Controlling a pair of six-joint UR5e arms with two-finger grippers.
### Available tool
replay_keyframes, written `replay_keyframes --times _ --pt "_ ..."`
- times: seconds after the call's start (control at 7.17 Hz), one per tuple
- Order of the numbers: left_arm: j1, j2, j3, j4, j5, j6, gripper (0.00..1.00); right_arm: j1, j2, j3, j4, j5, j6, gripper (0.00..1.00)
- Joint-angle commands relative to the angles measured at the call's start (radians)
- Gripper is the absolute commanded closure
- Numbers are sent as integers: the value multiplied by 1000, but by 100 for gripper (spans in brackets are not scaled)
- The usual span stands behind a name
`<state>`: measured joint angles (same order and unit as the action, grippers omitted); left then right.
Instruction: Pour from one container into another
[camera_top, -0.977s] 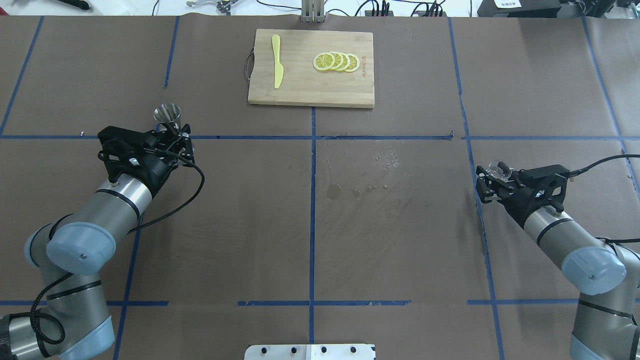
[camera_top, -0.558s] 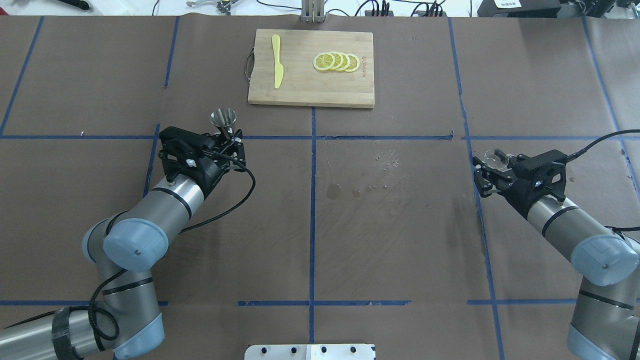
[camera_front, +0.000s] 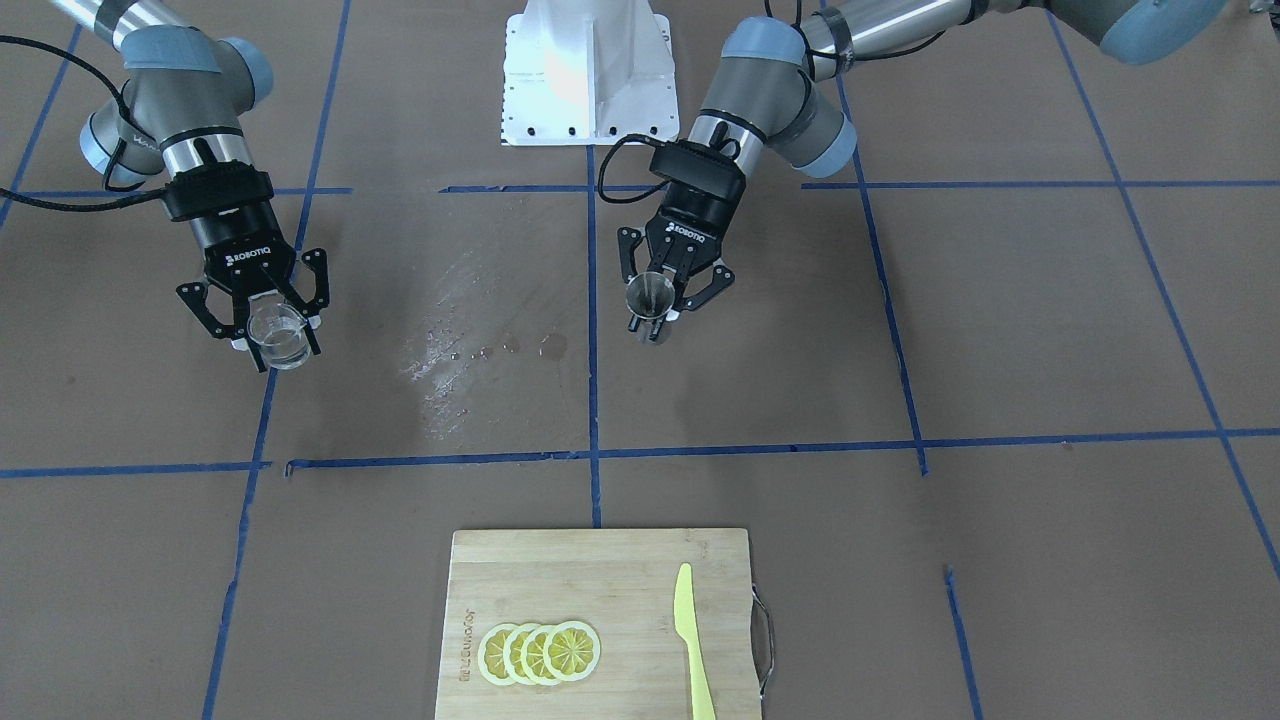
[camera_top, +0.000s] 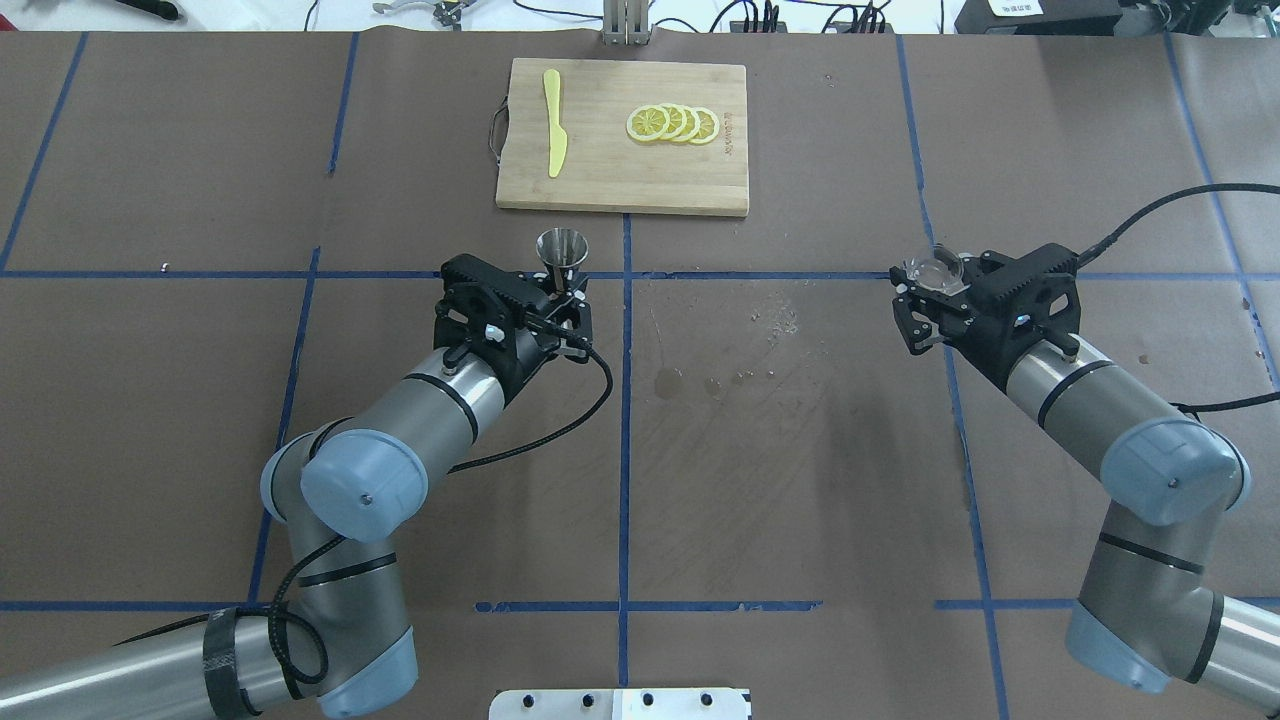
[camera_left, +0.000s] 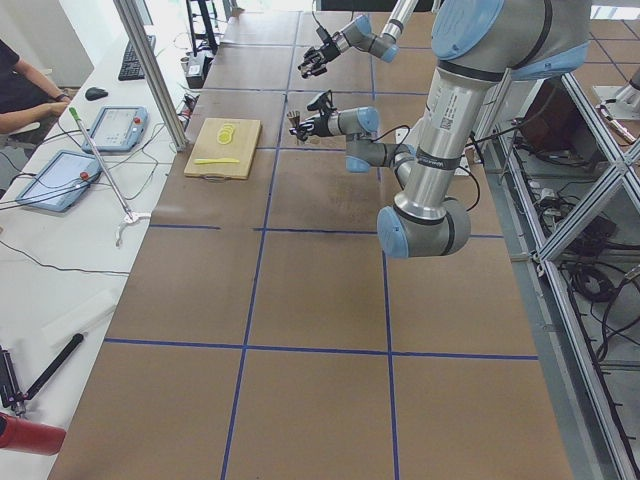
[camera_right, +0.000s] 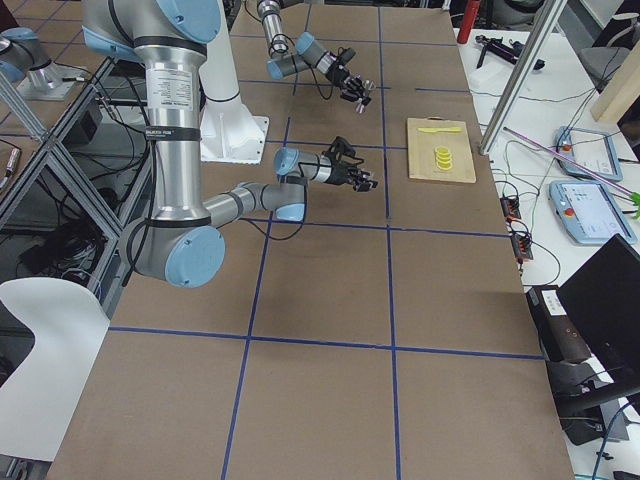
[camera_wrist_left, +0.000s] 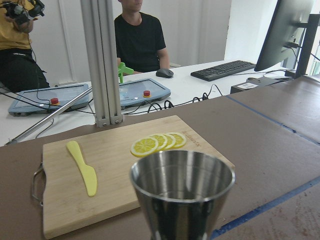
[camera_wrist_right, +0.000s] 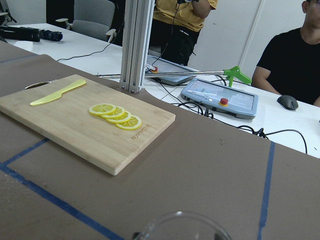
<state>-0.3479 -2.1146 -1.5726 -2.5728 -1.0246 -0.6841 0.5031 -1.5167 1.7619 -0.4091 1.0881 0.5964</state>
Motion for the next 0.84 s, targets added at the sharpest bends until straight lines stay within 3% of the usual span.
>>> replay_keyframes --times 0.0,0.28,0.42,0.7 --pt "4 -34 31 0 -53 35 100 26 26 121 -139 16 -85 100" --pt "16 -106 90 0 -81 37 100 34 154 250 -482 10 -110 100" --pt "18 -126 117 0 -95 37 100 34 217 260 -587 9 -112 100" --pt "32 -145 132 0 -109 37 100 29 257 261 -674 -16 -113 100"
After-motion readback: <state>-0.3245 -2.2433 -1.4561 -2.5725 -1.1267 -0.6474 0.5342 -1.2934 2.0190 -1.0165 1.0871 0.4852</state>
